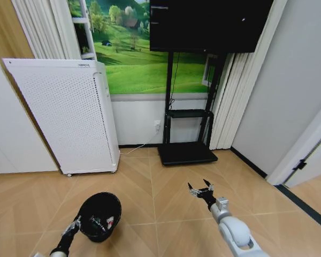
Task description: Pick up the trash bin and place the garbage on the floor into it.
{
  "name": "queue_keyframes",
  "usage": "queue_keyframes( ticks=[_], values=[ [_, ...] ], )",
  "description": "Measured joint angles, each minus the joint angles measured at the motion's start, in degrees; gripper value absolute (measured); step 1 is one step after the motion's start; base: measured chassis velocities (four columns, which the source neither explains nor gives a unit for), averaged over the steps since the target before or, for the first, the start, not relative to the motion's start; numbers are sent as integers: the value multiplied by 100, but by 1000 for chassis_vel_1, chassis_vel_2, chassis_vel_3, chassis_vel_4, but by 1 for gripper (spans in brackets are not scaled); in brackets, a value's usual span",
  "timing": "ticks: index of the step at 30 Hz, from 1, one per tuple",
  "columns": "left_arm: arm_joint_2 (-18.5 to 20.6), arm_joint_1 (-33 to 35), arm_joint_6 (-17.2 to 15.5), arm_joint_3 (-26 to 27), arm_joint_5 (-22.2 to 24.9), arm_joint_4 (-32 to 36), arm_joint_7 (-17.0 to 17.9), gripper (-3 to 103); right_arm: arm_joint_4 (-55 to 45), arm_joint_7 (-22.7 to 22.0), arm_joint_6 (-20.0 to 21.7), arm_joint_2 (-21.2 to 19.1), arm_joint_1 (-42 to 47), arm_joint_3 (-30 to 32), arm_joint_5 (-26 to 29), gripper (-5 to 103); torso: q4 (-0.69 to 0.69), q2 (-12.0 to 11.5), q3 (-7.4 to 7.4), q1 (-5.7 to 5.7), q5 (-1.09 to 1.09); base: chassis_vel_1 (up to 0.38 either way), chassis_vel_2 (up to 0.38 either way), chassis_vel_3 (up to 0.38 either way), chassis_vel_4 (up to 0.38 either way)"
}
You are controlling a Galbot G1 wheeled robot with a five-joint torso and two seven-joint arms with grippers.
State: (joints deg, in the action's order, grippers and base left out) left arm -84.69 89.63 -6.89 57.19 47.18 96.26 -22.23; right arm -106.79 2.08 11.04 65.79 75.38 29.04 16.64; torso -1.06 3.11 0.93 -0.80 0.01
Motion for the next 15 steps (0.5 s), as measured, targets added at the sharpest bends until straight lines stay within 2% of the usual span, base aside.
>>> queue_keyframes(
  ticks=[3, 5, 6, 9, 10, 12, 15],
  values=[
    [5, 4, 5, -4, 1, -21, 6, 5, 11, 9, 0, -18, -18, 2, 28, 100, 0, 0, 0, 0, 0, 0, 0, 0, 0],
    [10, 21, 7, -10, 2, -34, 6, 14, 15, 16, 0, -21, -23, 2, 37, 100, 0, 0, 0, 0, -1, 0, 0, 0, 0],
    [10, 21, 7, -10, 2, -34, 6, 14, 15, 16, 0, -21, -23, 2, 37, 100, 0, 0, 0, 0, -1, 0, 0, 0, 0],
    [10, 61, 9, -12, 7, 14, -10, 30, 30, 18, 2, -8, -41, -3, 52, 100, 0, 0, 0, 0, -2, 0, 0, 0, 0],
    [10, 61, 9, -12, 7, 14, -10, 30, 30, 18, 2, -8, -41, -3, 52, 100, 0, 0, 0, 0, -2, 0, 0, 0, 0],
    [10, 79, -4, 1, 13, 103, -15, 40, 35, 18, 3, 9, -54, -11, 62, 100, 0, 0, 0, 0, -1, 0, 0, 0, 0],
    [10, 94, -23, 18, 18, 151, -15, 46, 35, 20, 6, 20, -54, -16, 68, 100, -1, 0, 0, 0, -2, 0, 0, 0, 0]
  ],
)
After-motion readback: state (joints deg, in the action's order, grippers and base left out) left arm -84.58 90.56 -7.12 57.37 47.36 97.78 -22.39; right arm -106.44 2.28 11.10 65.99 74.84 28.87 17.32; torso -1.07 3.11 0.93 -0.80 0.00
